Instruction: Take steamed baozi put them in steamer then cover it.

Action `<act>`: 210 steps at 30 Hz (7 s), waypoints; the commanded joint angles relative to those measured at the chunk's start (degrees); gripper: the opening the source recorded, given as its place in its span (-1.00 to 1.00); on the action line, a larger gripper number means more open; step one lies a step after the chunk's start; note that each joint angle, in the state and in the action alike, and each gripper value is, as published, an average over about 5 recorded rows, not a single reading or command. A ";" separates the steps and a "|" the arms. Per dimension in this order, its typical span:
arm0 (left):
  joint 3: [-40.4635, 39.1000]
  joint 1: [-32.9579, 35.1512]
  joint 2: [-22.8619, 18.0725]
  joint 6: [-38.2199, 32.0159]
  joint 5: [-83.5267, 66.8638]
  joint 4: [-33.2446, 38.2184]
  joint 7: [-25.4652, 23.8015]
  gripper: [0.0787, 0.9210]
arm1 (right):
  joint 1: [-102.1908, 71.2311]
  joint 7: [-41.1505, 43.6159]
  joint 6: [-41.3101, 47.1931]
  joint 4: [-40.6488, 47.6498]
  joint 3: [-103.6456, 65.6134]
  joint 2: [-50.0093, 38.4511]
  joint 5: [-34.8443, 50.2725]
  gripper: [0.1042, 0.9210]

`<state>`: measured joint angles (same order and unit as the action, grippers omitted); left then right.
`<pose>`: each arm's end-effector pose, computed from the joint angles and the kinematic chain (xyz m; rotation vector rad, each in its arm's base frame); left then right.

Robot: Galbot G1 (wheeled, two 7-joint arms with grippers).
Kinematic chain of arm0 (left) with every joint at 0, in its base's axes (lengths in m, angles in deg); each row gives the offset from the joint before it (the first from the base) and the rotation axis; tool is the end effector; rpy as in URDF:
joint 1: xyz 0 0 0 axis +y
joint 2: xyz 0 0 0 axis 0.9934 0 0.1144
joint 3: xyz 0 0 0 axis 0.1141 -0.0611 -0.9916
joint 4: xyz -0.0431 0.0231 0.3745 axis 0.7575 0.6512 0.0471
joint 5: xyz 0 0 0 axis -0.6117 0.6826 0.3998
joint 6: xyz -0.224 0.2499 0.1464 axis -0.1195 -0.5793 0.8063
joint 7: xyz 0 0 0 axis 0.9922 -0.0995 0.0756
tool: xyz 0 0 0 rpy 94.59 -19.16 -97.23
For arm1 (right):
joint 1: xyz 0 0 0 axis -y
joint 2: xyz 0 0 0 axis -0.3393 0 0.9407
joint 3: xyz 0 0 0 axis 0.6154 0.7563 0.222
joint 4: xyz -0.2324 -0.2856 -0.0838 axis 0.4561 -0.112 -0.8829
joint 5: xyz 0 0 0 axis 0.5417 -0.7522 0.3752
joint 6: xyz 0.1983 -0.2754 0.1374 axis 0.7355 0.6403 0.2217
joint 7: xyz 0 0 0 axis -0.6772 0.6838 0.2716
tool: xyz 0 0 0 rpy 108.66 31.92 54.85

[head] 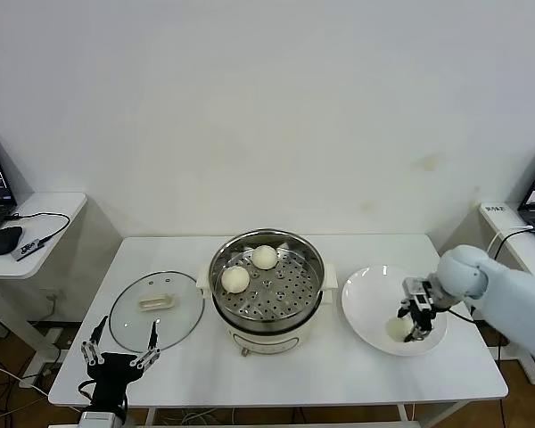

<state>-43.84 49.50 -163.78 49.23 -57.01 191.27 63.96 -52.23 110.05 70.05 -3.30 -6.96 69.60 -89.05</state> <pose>0.1140 0.0547 -0.2764 0.1471 -2.9529 -0.5629 0.4822 -0.1938 -0.1811 1.2435 -1.3681 1.2642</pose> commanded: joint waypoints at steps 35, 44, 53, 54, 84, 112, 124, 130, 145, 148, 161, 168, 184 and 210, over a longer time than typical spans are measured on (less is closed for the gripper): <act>1.43 -0.22 -1.32 -0.16 -0.40 0.06 0.11 0.77 | 34.25 -12.09 -14.74 -2.01 29.44 32.73 11.44 0.19; 1.29 -0.32 -2.18 -0.30 -0.40 -0.01 0.12 0.77 | 33.34 -10.52 -24.47 -2.51 31.77 35.33 5.00 0.19; 1.10 -0.12 -3.08 -0.33 -0.41 0.41 0.20 0.77 | 31.99 -9.51 -30.02 -0.53 32.85 37.59 -1.69 0.20; 1.10 -0.10 -3.16 -0.34 -0.42 0.46 0.22 0.77 | 31.88 -9.50 -30.50 -0.27 32.86 37.70 -2.10 0.20; 1.06 0.10 -3.16 -0.85 -0.41 0.06 0.50 0.77 | 34.91 -9.90 -30.17 -1.06 29.52 34.07 -0.67 0.75; -0.51 -1.05 -0.39 -0.71 -0.10 -0.30 0.28 0.77 | 16.97 -3.30 -4.63 -1.53 8.67 -2.19 3.41 0.76; -0.58 0.10 -0.57 -0.93 0.47 -0.65 0.35 0.77 | -8.09 -2.25 -12.56 7.61 -13.09 -2.63 -10.45 0.76; -0.30 0.65 -0.89 -1.13 0.86 -1.43 0.43 0.77 | -11.86 -2.39 -14.22 12.41 -16.41 0.83 -13.86 0.76; 0.39 1.71 -0.98 -1.10 1.24 -1.28 0.42 0.77 | -10.56 -2.75 -14.00 22.89 -16.14 11.31 -16.57 0.76; 0.53 1.56 -0.96 -1.10 1.20 -1.52 0.39 0.77 | -10.38 -2.92 -13.93 24.66 -16.17 12.42 -17.90 0.76; 0.70 0.64 -0.86 -1.12 0.98 -2.95 0.37 0.77 | -10.36 -3.16 -13.59 28.85 -16.62 15.27 -21.82 0.63; 0.75 0.43 -0.79 -1.11 0.90 -2.98 0.37 0.77 | -9.95 -2.95 -13.34 28.54 -16.72 15.28 -21.51 0.40; 0.27 0.32 -0.92 -1.15 1.01 -2.56 0.40 0.77 | 5.39 -0.52 -6.96 14.10 -3.08 6.43 -8.81 0.21; -0.46 -1.81 -1.03 -1.23 0.94 -2.96 0.36 0.77 | 40.38 -10.67 10.71 0.66 26.06 21.55 25.55 0.25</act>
<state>-44.28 47.78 -164.84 47.95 -56.07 188.39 64.35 -21.17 104.03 73.30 0.87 10.27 83.88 -76.89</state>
